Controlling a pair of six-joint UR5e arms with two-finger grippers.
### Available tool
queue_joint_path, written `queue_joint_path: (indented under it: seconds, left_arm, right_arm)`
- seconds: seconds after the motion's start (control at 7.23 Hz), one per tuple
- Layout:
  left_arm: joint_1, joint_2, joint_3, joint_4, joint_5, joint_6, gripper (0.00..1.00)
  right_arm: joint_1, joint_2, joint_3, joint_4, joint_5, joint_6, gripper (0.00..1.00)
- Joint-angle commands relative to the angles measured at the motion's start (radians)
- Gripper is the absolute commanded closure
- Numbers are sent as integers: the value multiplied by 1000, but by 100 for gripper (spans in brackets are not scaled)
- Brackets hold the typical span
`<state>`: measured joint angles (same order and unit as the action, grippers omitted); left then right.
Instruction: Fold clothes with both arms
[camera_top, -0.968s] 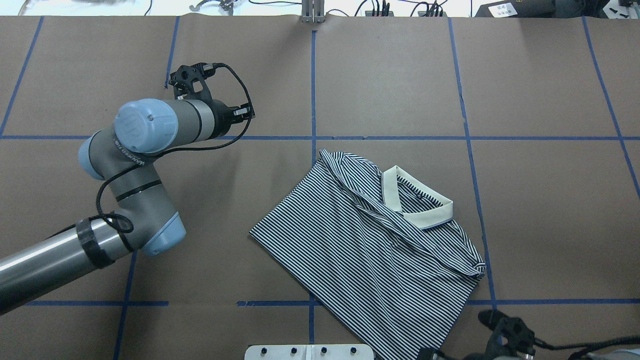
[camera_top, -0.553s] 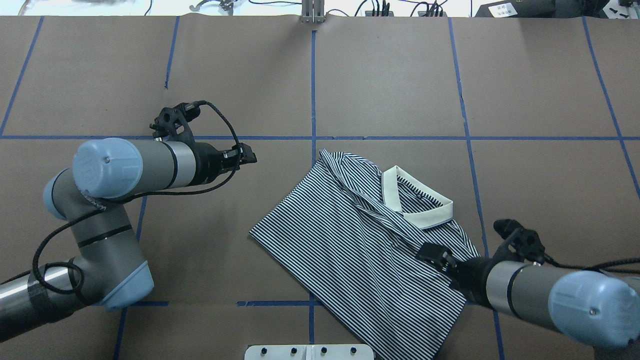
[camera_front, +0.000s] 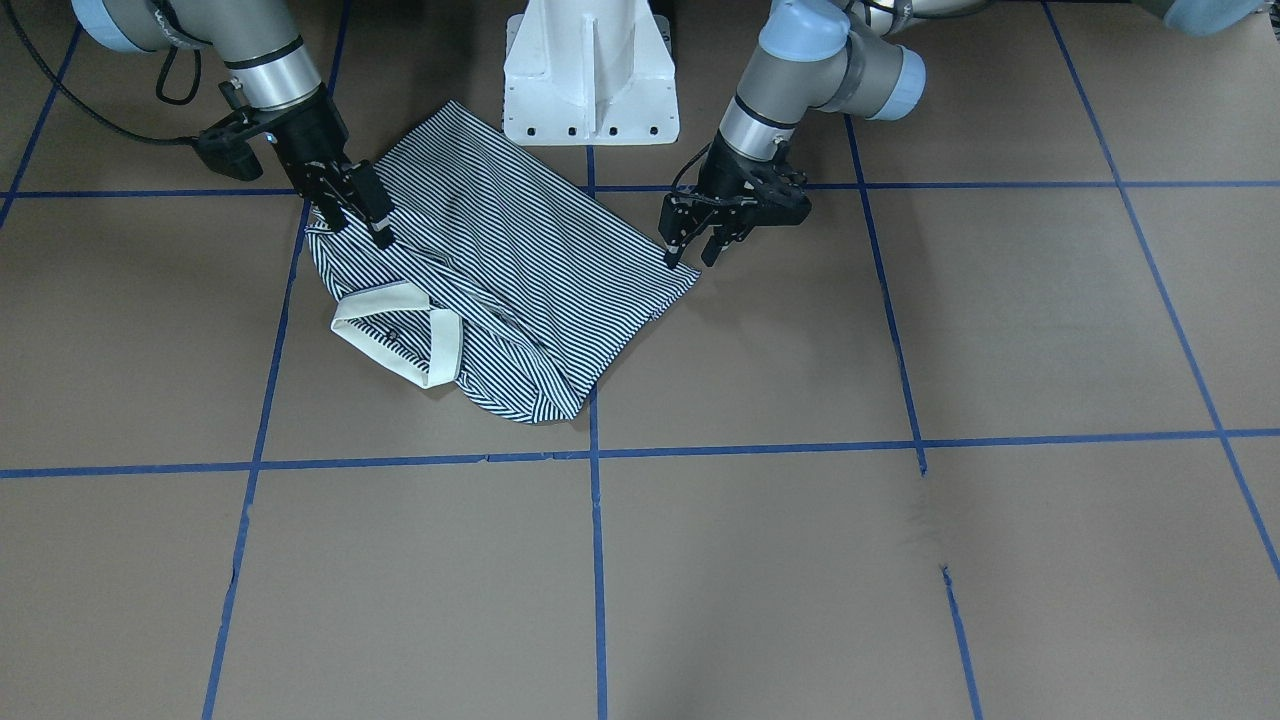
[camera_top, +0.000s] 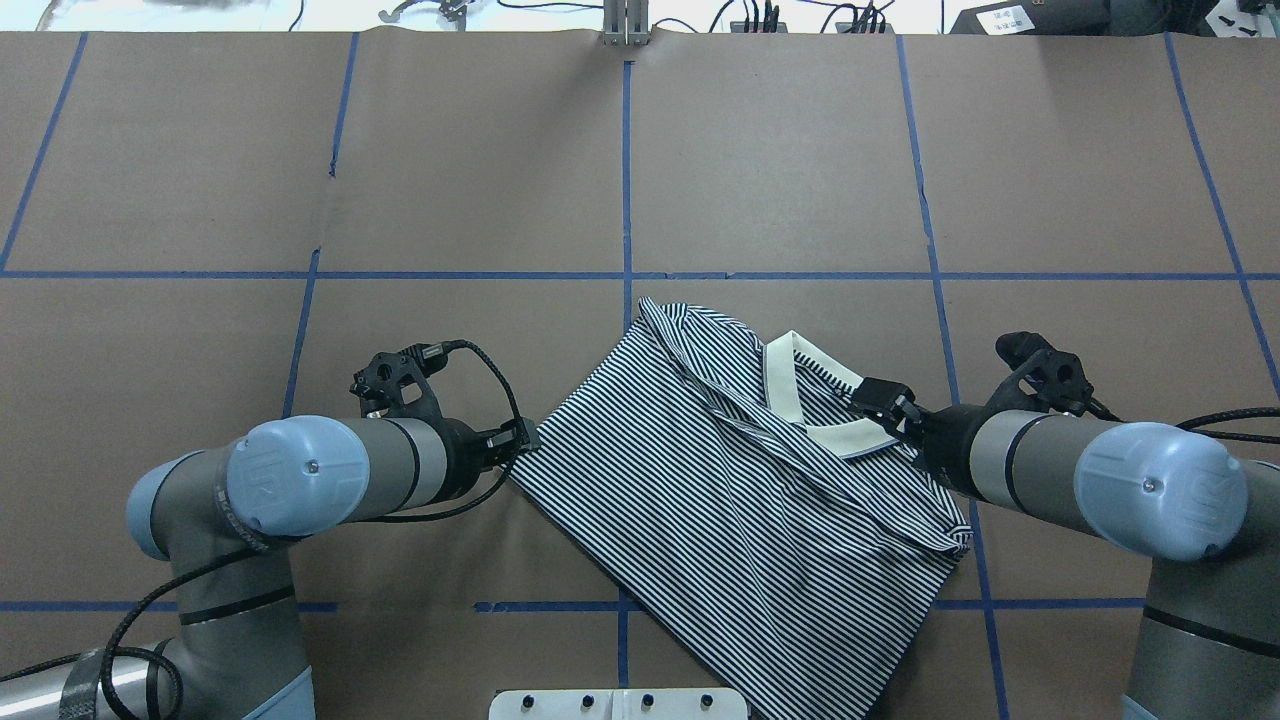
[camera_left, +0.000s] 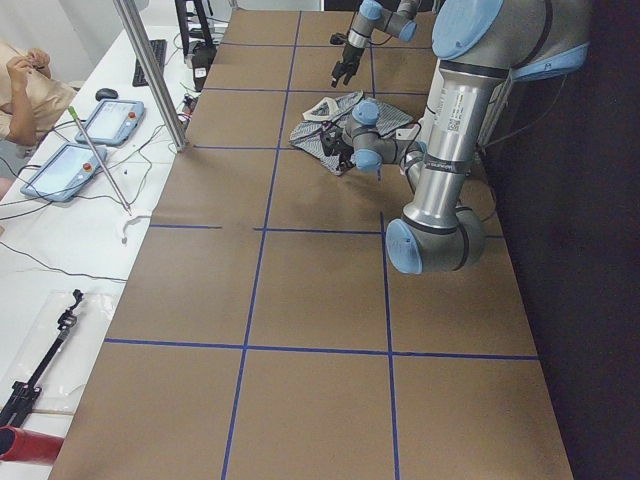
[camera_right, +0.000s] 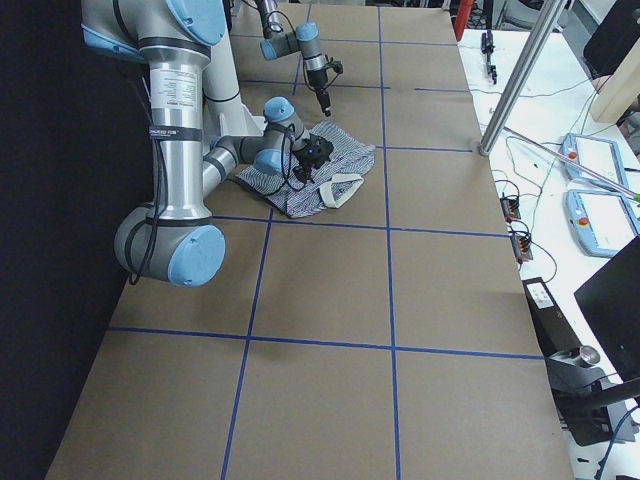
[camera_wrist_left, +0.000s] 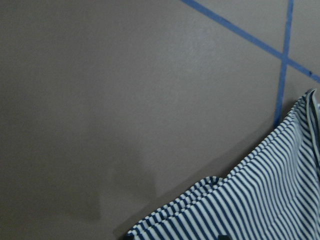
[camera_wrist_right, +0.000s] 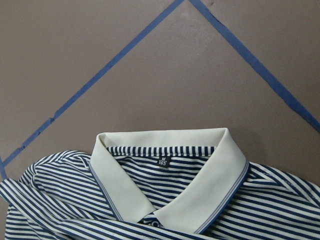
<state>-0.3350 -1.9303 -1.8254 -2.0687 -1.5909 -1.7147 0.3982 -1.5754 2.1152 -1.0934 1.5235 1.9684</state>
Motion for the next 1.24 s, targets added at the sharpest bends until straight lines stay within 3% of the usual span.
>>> queue_joint_path:
  seconds: [0.0, 0.83, 0.97, 1.11]
  left_arm:
    - [39, -13, 29, 33, 6, -17, 35]
    - [39, -24, 48, 35, 60, -3, 44]
    - [37, -24, 48, 35, 60, -5, 52]
    - [34, -24, 48, 35, 61, -5, 80]
  right_arm:
    - [4, 1, -12, 1, -5, -2, 0]
    - [-1, 3, -21, 0, -9, -2, 0]
    - [-1, 3, -23, 0, -9, -2, 0]
    - [-1, 3, -23, 0, -9, -2, 0]
